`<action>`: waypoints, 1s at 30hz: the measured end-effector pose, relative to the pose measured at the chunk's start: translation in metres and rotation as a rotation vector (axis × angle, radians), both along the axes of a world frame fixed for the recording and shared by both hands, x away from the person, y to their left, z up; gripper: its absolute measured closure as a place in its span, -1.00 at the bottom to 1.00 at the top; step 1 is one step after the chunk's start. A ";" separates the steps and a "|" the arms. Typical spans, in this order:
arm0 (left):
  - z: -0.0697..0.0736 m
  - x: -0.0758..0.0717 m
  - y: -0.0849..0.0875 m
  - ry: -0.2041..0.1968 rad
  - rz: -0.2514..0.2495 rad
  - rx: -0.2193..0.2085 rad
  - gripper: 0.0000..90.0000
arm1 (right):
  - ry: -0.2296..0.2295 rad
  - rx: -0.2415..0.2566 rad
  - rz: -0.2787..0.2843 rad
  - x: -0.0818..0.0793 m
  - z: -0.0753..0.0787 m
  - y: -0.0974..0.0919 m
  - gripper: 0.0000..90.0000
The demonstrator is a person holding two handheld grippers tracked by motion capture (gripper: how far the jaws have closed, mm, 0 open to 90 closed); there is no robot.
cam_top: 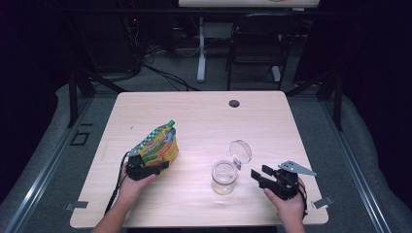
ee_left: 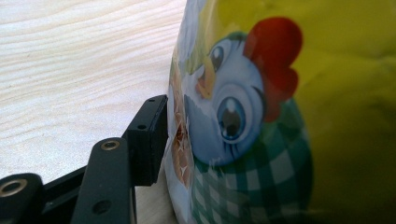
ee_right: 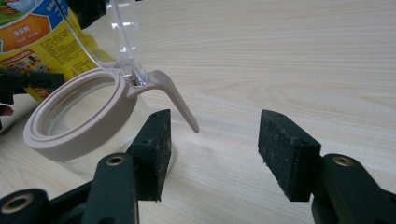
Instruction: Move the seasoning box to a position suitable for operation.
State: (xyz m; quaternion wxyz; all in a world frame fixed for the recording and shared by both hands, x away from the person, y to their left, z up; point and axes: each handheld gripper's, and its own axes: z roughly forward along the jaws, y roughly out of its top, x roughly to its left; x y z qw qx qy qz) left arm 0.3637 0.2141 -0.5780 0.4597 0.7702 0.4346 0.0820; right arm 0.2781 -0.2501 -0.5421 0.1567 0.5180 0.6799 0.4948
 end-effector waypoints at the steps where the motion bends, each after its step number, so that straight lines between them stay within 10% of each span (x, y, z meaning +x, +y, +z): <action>1: 0.000 0.000 0.000 0.002 -0.004 -0.002 0.02 | 0.000 -0.002 -0.001 0.000 0.000 0.000 -0.03; 30: -0.004 -0.001 0.000 -0.038 0.003 -0.011 0.20 | -0.014 -0.004 -0.003 0.000 0.000 -0.002 -0.03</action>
